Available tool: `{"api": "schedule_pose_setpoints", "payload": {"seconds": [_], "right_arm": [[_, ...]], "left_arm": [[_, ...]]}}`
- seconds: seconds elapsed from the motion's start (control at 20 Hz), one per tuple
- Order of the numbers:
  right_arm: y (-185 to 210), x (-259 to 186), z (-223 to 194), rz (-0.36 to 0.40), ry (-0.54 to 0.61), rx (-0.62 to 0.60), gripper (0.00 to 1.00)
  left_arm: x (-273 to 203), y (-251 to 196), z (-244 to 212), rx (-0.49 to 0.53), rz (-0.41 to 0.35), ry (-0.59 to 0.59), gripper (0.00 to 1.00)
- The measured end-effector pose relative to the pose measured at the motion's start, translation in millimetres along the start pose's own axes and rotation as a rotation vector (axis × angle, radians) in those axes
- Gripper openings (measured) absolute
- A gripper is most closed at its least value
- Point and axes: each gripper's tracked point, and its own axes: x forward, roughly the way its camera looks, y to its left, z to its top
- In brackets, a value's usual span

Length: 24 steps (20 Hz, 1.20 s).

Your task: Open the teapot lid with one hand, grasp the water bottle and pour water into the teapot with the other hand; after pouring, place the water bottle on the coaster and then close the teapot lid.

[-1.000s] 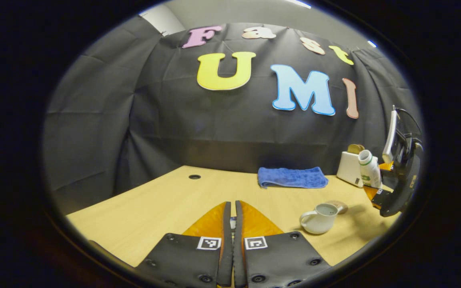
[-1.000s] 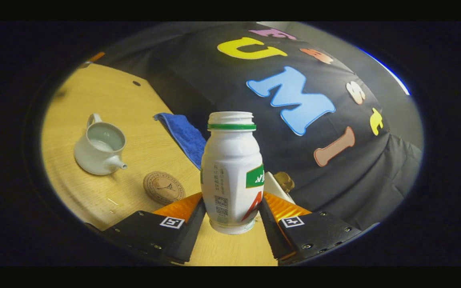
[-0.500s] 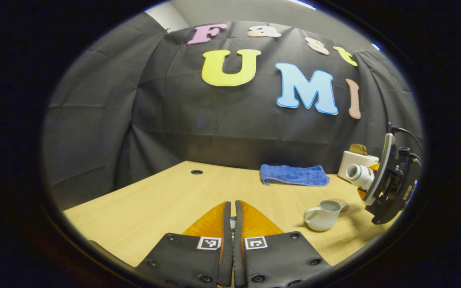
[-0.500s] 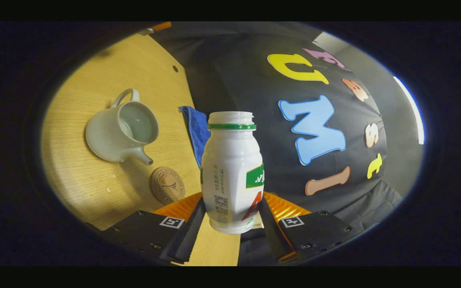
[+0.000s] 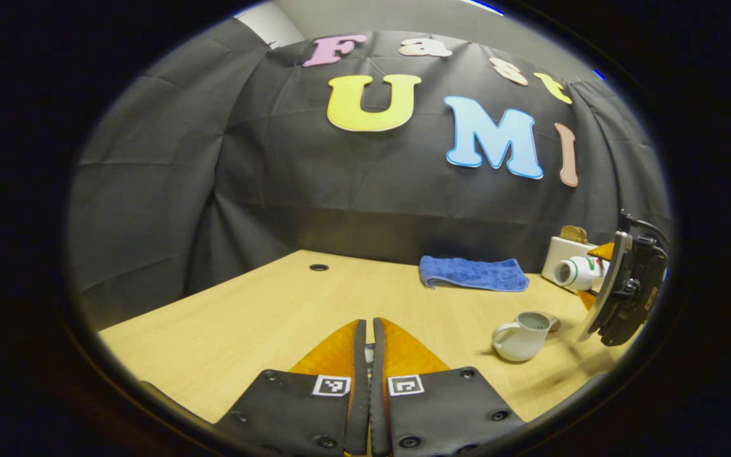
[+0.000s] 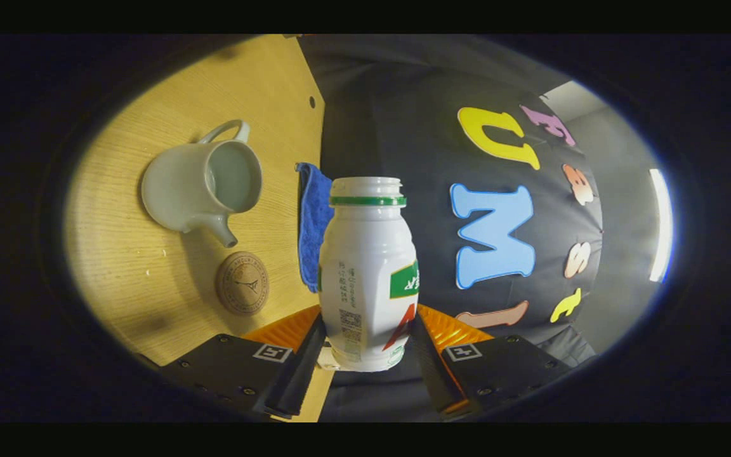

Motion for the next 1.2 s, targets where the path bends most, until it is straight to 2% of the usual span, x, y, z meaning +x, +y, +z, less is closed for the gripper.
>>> {"api": "schedule_pose_setpoints", "payload": {"seconds": [0.05,0.45,0.5,0.55,0.65,1.0,1.05,1.2], "right_arm": [[-4,-1,1,-0.006,-0.006,-0.015,0.73],[-30,1,10,-0.046,-0.045,-0.101,0.73],[-32,2,10,-0.051,-0.046,-0.111,0.73],[-34,1,11,-0.055,-0.047,-0.120,0.73],[-37,1,11,-0.055,-0.050,-0.138,0.73],[-50,5,10,-0.076,-0.059,-0.200,0.73],[-51,5,10,-0.078,-0.058,-0.200,0.70],[-55,5,11,-0.084,-0.062,-0.202,0.73]], "left_arm": [[0,0,0,0.001,0.001,0.000,0.07],[0,-2,0,0.004,-0.006,0.000,0.11],[0,-3,0,0.004,-0.008,0.002,0.07],[0,-3,-1,0.005,-0.009,0.005,0.11],[2,-4,-1,0.008,-0.009,0.006,0.07],[5,-8,-1,0.008,-0.017,0.010,0.11],[5,-9,-3,0.007,-0.018,0.011,0.11],[5,-11,-3,0.008,-0.021,0.014,0.11]]}}
